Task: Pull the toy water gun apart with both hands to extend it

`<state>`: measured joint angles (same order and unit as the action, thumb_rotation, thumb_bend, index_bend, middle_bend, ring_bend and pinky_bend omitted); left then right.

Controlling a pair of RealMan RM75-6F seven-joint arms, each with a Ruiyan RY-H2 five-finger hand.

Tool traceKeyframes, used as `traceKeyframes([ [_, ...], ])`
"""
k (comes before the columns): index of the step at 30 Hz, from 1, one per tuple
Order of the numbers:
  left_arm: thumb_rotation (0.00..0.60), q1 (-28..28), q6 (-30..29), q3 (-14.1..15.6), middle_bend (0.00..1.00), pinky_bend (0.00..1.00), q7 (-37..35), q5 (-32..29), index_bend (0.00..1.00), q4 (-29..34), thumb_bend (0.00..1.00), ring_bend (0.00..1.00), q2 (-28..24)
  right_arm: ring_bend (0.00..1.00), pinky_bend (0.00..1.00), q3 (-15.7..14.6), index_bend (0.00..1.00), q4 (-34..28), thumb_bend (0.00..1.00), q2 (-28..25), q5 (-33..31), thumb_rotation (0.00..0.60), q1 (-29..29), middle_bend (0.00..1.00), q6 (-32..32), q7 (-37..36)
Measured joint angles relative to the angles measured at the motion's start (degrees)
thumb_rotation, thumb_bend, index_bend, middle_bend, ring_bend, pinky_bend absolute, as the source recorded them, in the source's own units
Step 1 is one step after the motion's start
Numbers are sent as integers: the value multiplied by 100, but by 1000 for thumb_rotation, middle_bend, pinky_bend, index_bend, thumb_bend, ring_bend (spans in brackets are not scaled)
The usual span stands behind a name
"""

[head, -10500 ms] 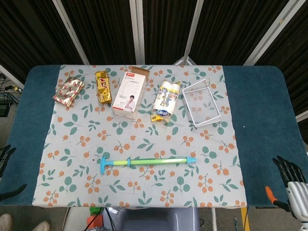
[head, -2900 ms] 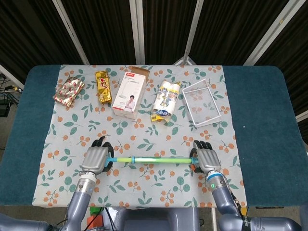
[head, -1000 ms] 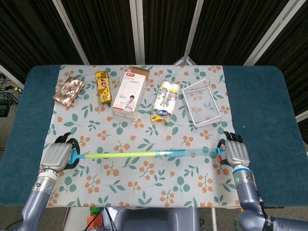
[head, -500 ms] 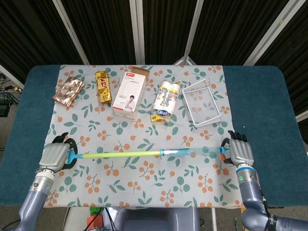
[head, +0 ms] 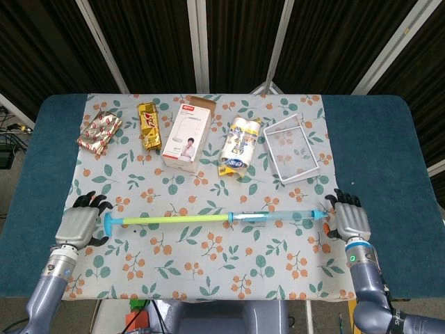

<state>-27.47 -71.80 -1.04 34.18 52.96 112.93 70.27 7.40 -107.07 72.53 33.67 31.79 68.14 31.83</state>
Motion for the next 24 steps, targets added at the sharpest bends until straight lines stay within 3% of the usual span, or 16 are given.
traceKeyframes([
  [8, 600, 88, -12, -11, 86, 67, -256, 139, 160, -15, 190, 12, -48, 0, 0, -73, 0, -32, 416, -104, 180, 600, -94, 0, -41, -180],
  [14, 600, 281, -118, 70, 83, 67, -640, 551, 153, 8, 190, 12, -207, 0, 0, -179, 0, -140, 416, -305, 651, 600, -257, 0, -120, -514],
  [24, 600, 880, -651, 300, 37, 50, -1806, 1599, 85, -275, 182, 0, -879, 0, 0, -446, 0, -286, 416, -1124, 2608, 600, -1046, 0, 142, -2207],
])
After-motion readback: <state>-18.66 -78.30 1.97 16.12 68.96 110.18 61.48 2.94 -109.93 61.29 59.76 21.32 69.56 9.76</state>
